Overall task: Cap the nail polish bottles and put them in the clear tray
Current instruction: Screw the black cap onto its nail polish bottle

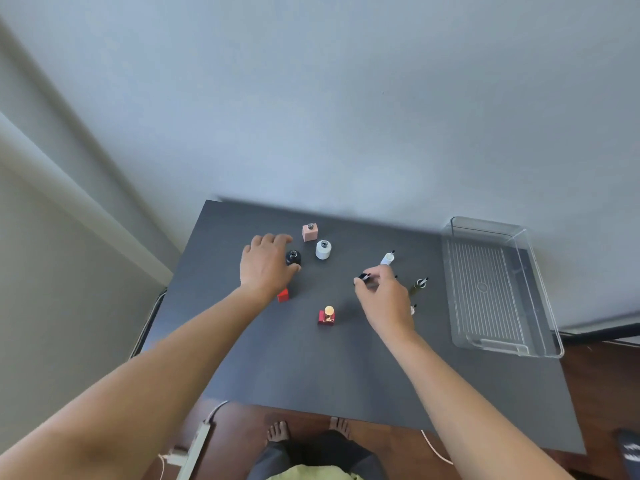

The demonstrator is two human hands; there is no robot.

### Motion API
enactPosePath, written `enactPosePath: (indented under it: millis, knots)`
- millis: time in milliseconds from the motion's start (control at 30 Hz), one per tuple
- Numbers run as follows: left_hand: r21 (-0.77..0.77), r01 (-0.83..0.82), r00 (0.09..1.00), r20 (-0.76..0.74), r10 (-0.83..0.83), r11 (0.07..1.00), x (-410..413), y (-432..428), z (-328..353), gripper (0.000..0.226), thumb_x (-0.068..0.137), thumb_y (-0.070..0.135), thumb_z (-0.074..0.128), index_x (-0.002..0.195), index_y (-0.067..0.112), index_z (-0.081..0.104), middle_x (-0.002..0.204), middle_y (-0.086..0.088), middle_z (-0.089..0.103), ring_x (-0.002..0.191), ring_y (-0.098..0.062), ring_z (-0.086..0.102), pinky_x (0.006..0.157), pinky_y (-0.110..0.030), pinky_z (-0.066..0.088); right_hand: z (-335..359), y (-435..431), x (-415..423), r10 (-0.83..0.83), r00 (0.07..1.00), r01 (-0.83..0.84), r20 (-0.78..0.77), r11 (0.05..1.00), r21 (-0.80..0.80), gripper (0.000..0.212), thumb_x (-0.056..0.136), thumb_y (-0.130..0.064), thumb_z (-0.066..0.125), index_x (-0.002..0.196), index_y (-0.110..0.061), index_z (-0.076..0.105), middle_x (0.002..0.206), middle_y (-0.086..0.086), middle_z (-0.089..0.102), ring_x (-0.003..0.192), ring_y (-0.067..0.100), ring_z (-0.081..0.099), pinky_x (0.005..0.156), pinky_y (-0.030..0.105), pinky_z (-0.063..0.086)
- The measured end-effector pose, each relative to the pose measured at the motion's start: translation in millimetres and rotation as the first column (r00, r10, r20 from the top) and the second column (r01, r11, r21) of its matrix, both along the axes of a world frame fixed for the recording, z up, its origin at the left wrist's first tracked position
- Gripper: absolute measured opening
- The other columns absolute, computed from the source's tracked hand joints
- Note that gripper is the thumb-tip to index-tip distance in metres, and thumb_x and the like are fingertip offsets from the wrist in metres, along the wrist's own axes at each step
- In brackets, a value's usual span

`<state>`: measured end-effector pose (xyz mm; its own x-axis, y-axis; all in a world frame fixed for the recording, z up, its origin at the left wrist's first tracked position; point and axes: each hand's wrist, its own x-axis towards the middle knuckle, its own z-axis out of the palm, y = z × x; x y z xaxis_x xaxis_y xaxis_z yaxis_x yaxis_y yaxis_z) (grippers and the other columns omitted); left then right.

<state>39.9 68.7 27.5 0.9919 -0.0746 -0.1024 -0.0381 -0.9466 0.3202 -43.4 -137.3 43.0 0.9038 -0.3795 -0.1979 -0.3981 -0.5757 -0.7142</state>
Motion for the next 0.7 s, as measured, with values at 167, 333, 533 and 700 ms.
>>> enactPosePath:
  millis: [167, 333, 533, 700]
  knots:
    - [0.061, 0.049, 0.997, -0.054, -0.046, 0.997, 14.3, -5.1, -15.7, 0.051, 0.081, 0.038, 0.07, 0.127, 0.021, 0.056, 0.124, -0.005, 0.062, 0.117, -0.027, 0.05, 0.094, -0.036, 0.039, 7.7, -0.4, -12.5, 0.004, 0.997, -0.011, 0.076, 0.996, 0.084, 0.014, 0.09, -0.02, 0.061, 0.095, -0.03, 0.053, 0.082, -0.017, 0.062, 0.074, -0.01, 0.06, 0.059, 0.006, 0.04]
    - [0.158, 0.072, 0.996, -0.068, -0.062, 0.985, 21.4, -11.7, -18.7, 0.034, 0.084, 0.035, 0.065, 0.115, 0.022, 0.063, 0.11, -0.002, 0.067, 0.108, -0.025, 0.051, 0.079, -0.032, 0.038, 8.1, -3.6, -18.8, -0.002, 0.996, -0.008, 0.086, 0.993, 0.119, 0.018, 0.089, -0.012, 0.061, 0.103, -0.024, 0.059, 0.097, -0.004, 0.063, 0.076, 0.008, 0.061, 0.065, 0.009, 0.041]
    - [0.03, 0.023, 0.998, -0.059, -0.021, 0.999, 17.1, -18.3, 0.4, 0.017, 0.08, 0.029, 0.061, 0.095, 0.022, 0.055, 0.08, 0.001, 0.064, 0.089, -0.027, 0.058, 0.068, -0.034, 0.04, 12.1, -5.8, -20.4, 0.007, 0.994, -0.023, 0.109, 0.989, 0.147, 0.022, 0.09, -0.01, 0.061, 0.105, -0.025, 0.063, 0.106, -0.003, 0.063, 0.084, 0.015, 0.063, 0.073, 0.013, 0.044]
    - [-0.35, -0.051, 0.994, -0.108, 0.013, 0.935, -1.2, -23.1, 28.1, 0.024, 0.078, 0.021, 0.063, 0.099, 0.023, 0.052, 0.083, 0.007, 0.065, 0.078, -0.02, 0.062, 0.065, -0.035, 0.05, 27.9, -2.5, -17.6, 0.032, 0.991, -0.055, 0.134, 0.983, 0.174, 0.037, 0.089, -0.01, 0.063, 0.12, -0.031, 0.06, 0.102, -0.011, 0.065, 0.09, 0.01, 0.063, 0.081, 0.021, 0.047]
